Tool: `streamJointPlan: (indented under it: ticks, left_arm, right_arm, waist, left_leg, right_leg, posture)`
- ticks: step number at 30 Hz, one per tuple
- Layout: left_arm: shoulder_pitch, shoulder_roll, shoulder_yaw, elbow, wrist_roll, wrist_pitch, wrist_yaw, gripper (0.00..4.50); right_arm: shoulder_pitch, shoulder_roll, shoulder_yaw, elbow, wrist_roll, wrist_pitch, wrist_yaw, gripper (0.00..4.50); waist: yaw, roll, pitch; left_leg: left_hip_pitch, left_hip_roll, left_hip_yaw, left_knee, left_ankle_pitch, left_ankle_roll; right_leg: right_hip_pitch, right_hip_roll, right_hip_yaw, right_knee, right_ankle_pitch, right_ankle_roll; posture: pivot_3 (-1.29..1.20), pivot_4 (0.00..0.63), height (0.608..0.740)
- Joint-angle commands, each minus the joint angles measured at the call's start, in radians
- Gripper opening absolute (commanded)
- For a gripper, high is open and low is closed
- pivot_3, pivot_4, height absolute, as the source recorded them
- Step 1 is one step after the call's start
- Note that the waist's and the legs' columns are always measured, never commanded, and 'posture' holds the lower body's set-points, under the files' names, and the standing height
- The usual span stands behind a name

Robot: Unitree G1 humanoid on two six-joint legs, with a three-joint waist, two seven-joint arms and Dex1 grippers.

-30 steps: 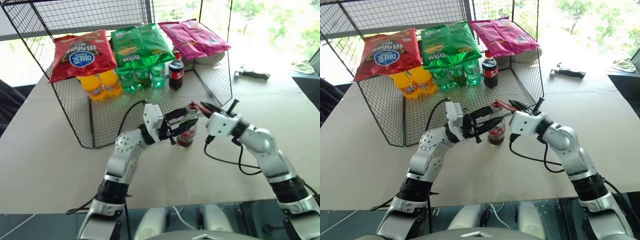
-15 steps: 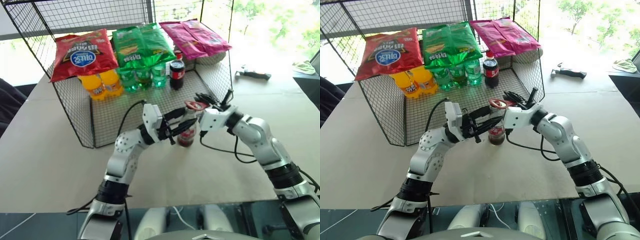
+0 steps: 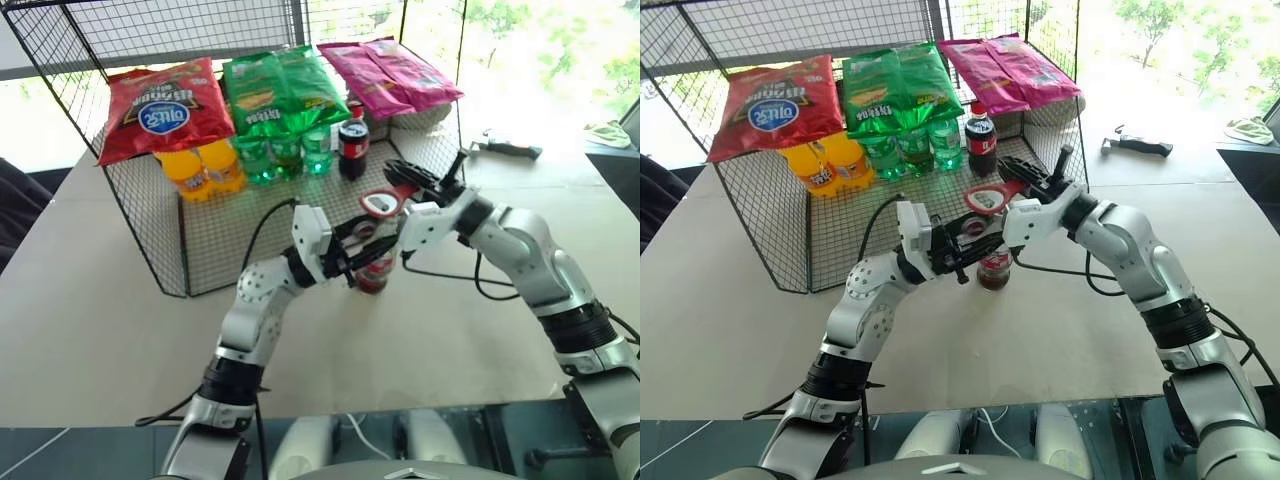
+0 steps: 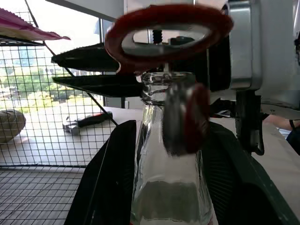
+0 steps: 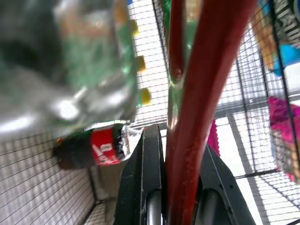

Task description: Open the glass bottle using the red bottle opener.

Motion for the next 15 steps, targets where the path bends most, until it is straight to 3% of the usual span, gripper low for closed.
streamJointPlan:
  ticks: [1, 11, 15]
  left_arm:
    - [0.004, 0.0, -0.021, 0.024, 0.022, 0.009, 0.001, 1.94]
    - [0.016, 0.004, -0.018, 0.004, 0.01, 0.011, 0.002, 1.94]
    - [0.023, 0.013, -0.009, -0.028, -0.011, 0.028, 0.0, 1.94]
  right_arm:
    - [-0.027, -0.016, -0.028, -0.029, 0.002, -0.021, -0.016, 0.0]
    - [-0.025, 0.005, -0.069, -0.038, 0.03, 0.007, -0.054, 0.0]
    - [0.029, 0.062, -0.105, -0.034, 0.146, 0.086, -0.039, 0.0]
  waist:
    - [0.0, 0.0, 0.0]
    - [-0.004, 0.0, 0.0]
    - [-0.004, 0.0, 0.0]
  left_leg:
    - [0.0, 0.0, 0.0, 0.0, 0.0, 0.0]
    - [0.0, 0.0, 0.0, 0.0, 0.0, 0.0]
    - [0.0, 0.0, 0.0, 0.0, 0.0, 0.0]
  right_leg:
    - [0.0, 0.0, 0.0, 0.0, 0.0, 0.0]
    - [0.0, 0.0, 0.0, 0.0, 0.0, 0.0]
    - [0.0, 0.0, 0.0, 0.0, 0.0, 0.0]
  posture:
    - [0.0, 0.15, 0.74]
    - [0.0, 0.15, 0.74]
    - [0.0, 0.15, 0.74]
